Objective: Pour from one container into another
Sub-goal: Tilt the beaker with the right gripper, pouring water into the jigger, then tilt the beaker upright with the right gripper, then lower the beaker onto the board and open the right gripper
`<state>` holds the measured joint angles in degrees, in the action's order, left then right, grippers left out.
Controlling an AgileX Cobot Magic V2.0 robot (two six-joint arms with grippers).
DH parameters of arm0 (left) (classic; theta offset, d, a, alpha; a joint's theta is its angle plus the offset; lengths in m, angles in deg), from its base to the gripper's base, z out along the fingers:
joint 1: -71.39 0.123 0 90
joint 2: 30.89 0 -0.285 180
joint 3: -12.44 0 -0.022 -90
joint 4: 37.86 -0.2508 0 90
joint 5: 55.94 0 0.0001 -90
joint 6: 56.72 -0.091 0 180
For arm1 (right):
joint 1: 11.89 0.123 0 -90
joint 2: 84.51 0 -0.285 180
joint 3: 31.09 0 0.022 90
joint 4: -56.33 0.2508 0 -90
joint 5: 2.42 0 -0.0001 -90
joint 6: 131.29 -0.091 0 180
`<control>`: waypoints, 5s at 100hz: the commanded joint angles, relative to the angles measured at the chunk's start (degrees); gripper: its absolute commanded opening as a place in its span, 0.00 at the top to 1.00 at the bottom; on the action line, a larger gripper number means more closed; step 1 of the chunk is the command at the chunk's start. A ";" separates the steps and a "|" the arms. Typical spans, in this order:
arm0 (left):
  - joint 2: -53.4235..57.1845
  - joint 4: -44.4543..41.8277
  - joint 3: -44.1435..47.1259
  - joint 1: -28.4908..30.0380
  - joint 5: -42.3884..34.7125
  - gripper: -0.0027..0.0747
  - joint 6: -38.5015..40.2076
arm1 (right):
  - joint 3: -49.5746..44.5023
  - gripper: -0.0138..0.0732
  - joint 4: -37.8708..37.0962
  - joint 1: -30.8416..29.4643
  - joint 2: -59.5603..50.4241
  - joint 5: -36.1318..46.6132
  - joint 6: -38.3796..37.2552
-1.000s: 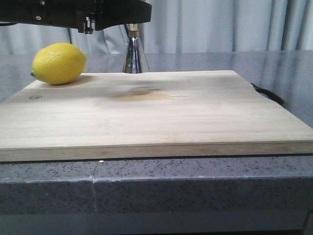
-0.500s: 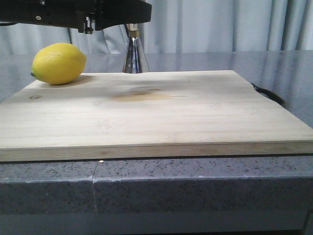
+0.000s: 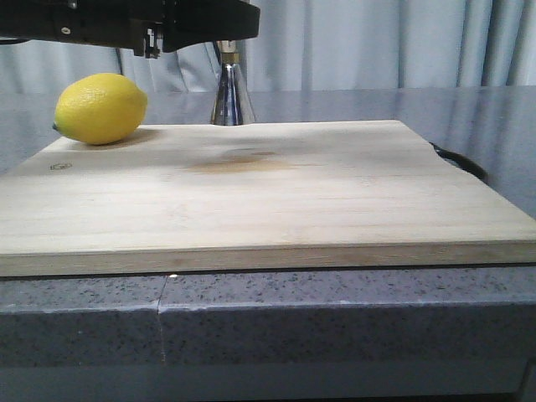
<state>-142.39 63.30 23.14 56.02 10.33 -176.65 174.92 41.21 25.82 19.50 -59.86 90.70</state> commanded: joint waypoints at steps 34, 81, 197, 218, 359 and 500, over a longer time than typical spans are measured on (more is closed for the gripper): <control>2.34 5.64 -1.80 -0.40 5.07 0.61 0.32 | 1.93 0.52 -2.30 -0.03 -2.48 3.00 5.88; 2.34 5.64 -1.80 -0.40 5.07 0.61 0.32 | 1.93 0.52 -4.20 -0.03 -2.48 5.01 9.46; 2.34 5.64 -1.80 -0.40 5.07 0.61 0.32 | 1.93 0.52 -5.13 -0.03 -2.48 7.18 22.66; 2.34 5.64 -1.80 -0.40 5.07 0.61 0.32 | 1.93 0.52 -5.13 -0.03 -2.48 7.55 24.47; 2.34 5.64 -1.80 -0.40 5.07 0.61 0.32 | 0.02 0.52 17.59 -12.55 -6.00 6.60 -19.37; 2.34 5.64 -1.80 -0.40 5.07 0.61 0.32 | -59.68 0.52 36.96 -10.81 -4.72 94.09 -24.36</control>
<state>-142.39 63.07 23.14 56.02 10.33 -176.65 114.07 80.13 15.00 16.23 28.96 66.47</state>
